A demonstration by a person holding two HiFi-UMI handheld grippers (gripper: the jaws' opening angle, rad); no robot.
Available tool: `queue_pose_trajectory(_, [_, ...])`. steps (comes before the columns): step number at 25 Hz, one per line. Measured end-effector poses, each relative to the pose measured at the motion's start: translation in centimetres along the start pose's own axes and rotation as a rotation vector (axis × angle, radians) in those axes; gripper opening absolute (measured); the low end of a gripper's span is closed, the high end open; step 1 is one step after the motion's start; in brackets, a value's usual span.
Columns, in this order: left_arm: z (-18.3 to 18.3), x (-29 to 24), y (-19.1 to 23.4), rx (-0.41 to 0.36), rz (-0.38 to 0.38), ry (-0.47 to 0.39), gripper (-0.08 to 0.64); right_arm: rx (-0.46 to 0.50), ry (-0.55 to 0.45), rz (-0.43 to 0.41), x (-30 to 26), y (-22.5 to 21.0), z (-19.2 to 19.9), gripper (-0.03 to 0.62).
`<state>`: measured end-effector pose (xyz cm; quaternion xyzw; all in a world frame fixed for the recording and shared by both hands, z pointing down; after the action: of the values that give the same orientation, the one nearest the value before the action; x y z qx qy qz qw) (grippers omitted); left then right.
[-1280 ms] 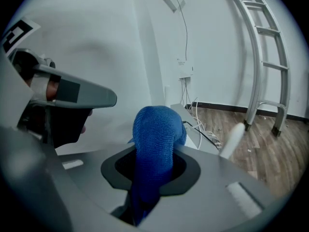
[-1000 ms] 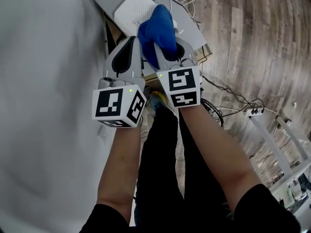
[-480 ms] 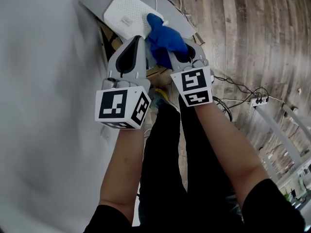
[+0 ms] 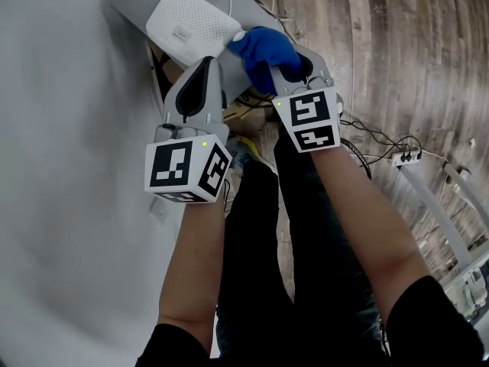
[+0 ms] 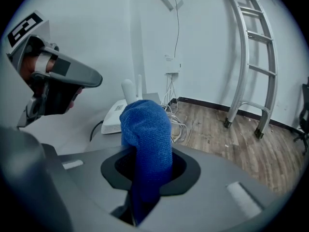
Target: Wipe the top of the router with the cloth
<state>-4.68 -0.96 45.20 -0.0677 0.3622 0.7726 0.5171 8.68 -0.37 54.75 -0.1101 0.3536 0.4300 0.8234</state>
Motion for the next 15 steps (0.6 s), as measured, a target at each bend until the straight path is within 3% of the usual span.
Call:
queue_pose_trajectory(8, [-0.4, -0.9, -0.5, 0.029, -0.021, -0.007, 0.0, 0.025, -0.01, -0.045, -2.0, -0.6, 0.5, 0.106])
queue_pose_trajectory(15, [-3.6, 0.0, -2.2, 0.001, -0.005, -0.039, 0.002, 0.037, -0.052, -0.06, 1.6, -0.5, -3.1, 0.107])
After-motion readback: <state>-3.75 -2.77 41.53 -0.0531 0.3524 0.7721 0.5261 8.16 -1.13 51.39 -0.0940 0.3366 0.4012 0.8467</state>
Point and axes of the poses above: the fingertips, and each gripper's own axes: x backward along the fingers, y to its left, z out of its underside, the point moved 4 cm from there along x, backward along the fingers, and after that the axes turned 13 degrees about x, right-handed, at the moved point
